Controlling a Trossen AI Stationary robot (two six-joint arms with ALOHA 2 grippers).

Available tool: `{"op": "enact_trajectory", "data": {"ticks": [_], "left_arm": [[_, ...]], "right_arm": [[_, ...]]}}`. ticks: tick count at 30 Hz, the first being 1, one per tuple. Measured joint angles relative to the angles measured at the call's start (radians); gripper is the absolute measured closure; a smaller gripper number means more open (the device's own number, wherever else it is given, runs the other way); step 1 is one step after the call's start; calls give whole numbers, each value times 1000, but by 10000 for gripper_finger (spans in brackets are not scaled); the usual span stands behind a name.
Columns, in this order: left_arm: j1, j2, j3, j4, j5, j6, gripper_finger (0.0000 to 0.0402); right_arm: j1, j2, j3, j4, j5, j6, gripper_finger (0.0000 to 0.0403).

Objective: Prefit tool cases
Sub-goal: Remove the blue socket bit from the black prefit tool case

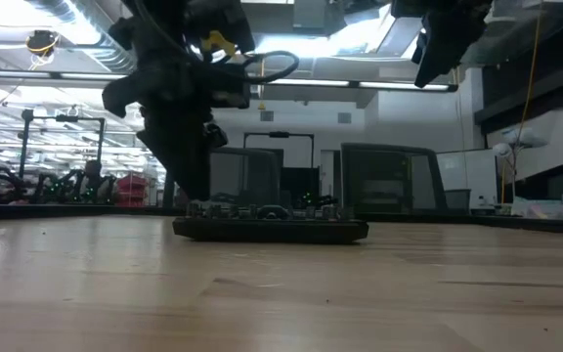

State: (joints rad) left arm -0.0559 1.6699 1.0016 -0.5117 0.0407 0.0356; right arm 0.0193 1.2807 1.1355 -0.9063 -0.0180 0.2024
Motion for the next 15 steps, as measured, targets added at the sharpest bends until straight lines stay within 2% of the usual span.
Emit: {"op": "enact_trajectory", "data": {"ticks": [15], "left_arm": [[11, 2, -30, 53, 0, -15, 321]], "right_arm": [[0, 0, 0, 23, 10, -2, 400]]}}
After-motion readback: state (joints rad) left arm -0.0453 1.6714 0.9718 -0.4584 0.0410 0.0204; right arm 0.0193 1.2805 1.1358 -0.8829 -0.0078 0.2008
